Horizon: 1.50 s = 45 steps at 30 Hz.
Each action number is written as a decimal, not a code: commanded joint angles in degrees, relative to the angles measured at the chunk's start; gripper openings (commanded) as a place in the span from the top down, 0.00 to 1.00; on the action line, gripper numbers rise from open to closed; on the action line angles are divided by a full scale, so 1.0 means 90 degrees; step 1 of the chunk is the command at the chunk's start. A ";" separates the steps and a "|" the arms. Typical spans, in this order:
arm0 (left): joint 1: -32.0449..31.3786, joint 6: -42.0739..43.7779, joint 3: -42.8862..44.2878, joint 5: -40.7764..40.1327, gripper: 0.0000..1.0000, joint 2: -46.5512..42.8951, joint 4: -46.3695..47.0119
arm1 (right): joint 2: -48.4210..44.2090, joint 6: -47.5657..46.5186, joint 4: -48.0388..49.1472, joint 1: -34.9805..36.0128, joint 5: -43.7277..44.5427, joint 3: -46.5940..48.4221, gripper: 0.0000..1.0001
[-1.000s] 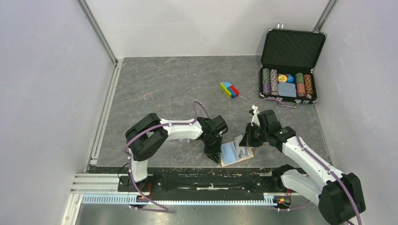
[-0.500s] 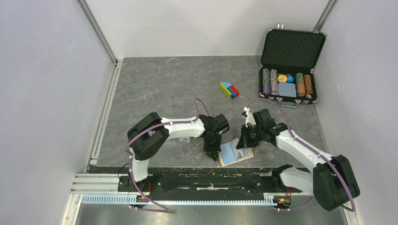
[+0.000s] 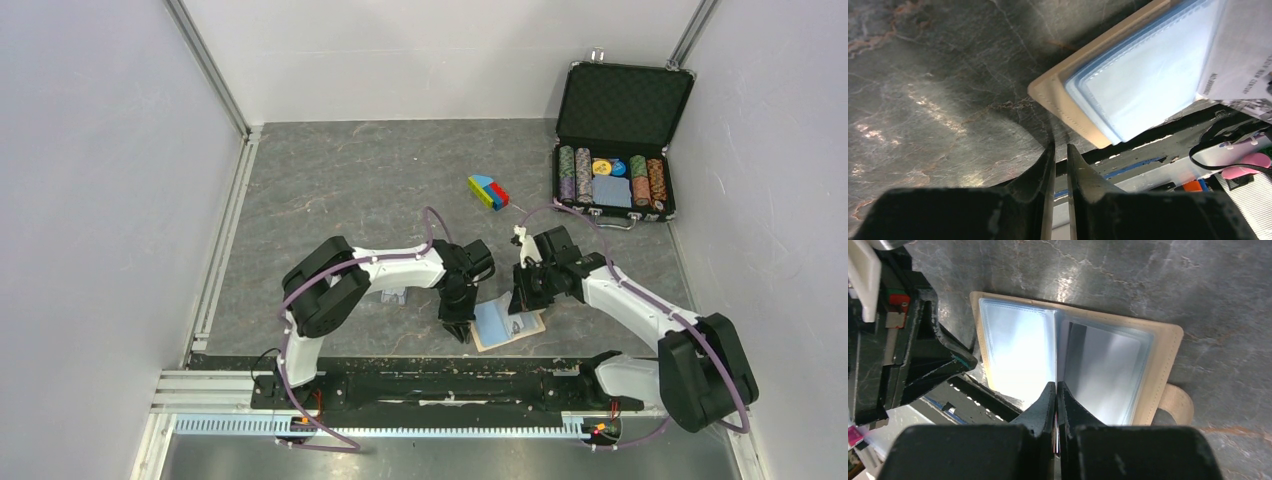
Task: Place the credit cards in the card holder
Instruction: Insert the credit card into the card holder.
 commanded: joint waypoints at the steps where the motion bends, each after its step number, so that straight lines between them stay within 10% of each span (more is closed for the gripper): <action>1: -0.0009 0.0345 0.0125 -0.0327 0.80 0.0412 0.0050 | 0.0161 -0.0178 0.0477 -0.0034 -0.0645 -0.0186 1.00; 45: 0.0245 0.0823 0.0498 -0.0707 0.77 0.0232 -0.0330 | -0.0016 -0.0355 0.0607 -0.1398 -0.1868 -0.0331 1.00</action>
